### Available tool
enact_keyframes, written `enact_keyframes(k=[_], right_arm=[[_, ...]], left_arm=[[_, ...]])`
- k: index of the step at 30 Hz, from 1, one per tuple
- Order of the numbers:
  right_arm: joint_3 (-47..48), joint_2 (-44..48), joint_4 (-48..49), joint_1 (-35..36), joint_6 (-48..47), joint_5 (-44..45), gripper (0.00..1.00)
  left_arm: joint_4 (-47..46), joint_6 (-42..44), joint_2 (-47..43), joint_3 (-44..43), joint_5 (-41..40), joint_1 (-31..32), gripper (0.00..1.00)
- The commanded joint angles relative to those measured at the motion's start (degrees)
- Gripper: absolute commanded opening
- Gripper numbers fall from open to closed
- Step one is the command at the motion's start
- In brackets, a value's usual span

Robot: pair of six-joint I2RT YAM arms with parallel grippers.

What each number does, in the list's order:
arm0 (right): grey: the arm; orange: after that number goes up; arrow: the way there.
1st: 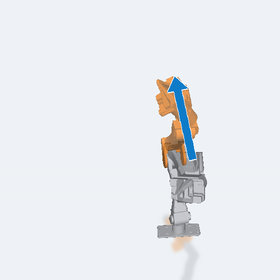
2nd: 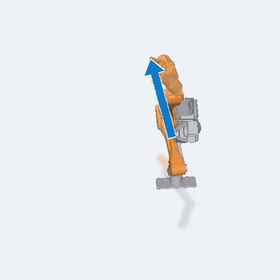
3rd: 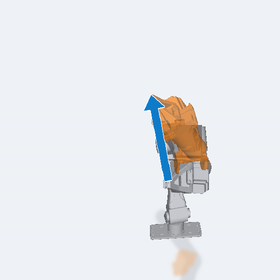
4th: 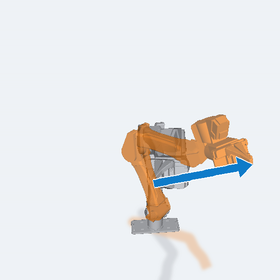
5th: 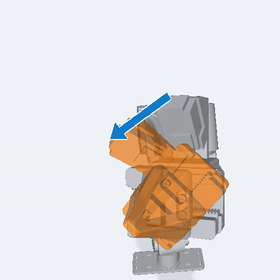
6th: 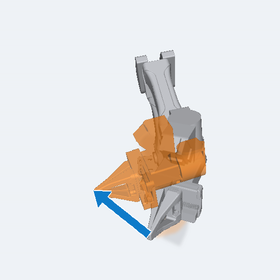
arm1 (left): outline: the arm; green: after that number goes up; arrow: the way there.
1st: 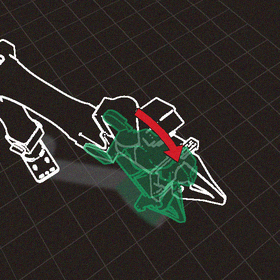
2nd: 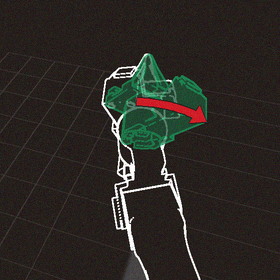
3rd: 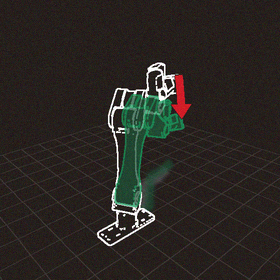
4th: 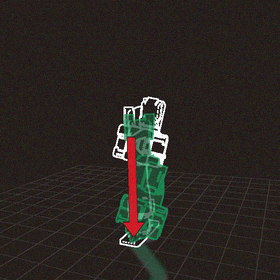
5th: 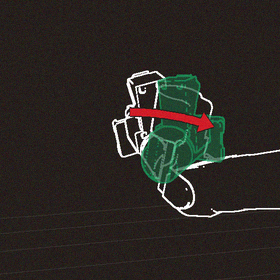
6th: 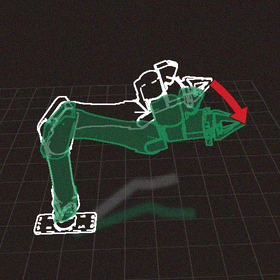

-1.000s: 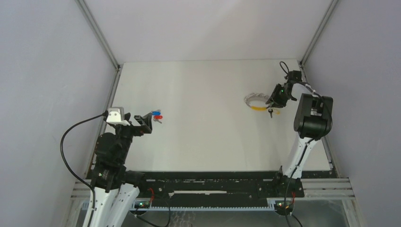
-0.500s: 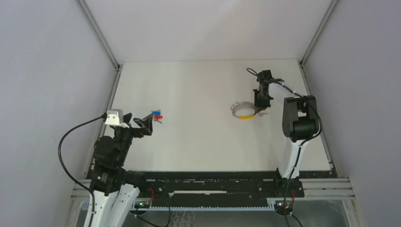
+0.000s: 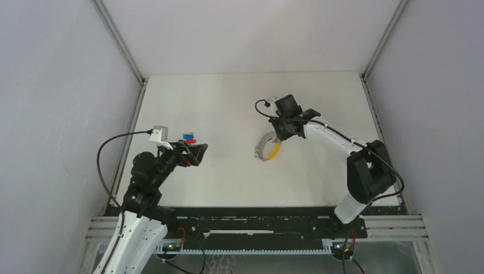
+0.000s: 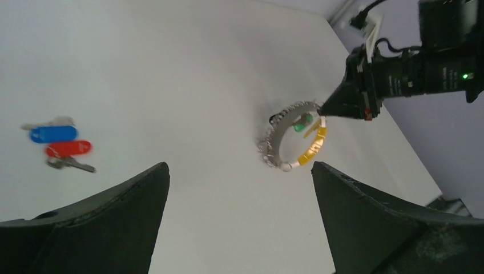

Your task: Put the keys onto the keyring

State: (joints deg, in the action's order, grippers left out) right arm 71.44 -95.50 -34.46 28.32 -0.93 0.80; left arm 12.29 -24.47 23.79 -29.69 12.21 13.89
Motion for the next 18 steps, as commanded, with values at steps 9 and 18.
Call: enact_keyframes(k=[9,18], right_arm=[[-10.63,12.45,17.50,5.97,-4.98,-4.02,0.00],[-19.91,20.91,27.98,8.50,-6.32,-8.28,0.00]], left_arm=[[-31.56,-10.64,17.89,10.70,-0.04,12.95,0.99],[-53.36,-7.65,43.70,7.96,7.10,13.43,0.90]])
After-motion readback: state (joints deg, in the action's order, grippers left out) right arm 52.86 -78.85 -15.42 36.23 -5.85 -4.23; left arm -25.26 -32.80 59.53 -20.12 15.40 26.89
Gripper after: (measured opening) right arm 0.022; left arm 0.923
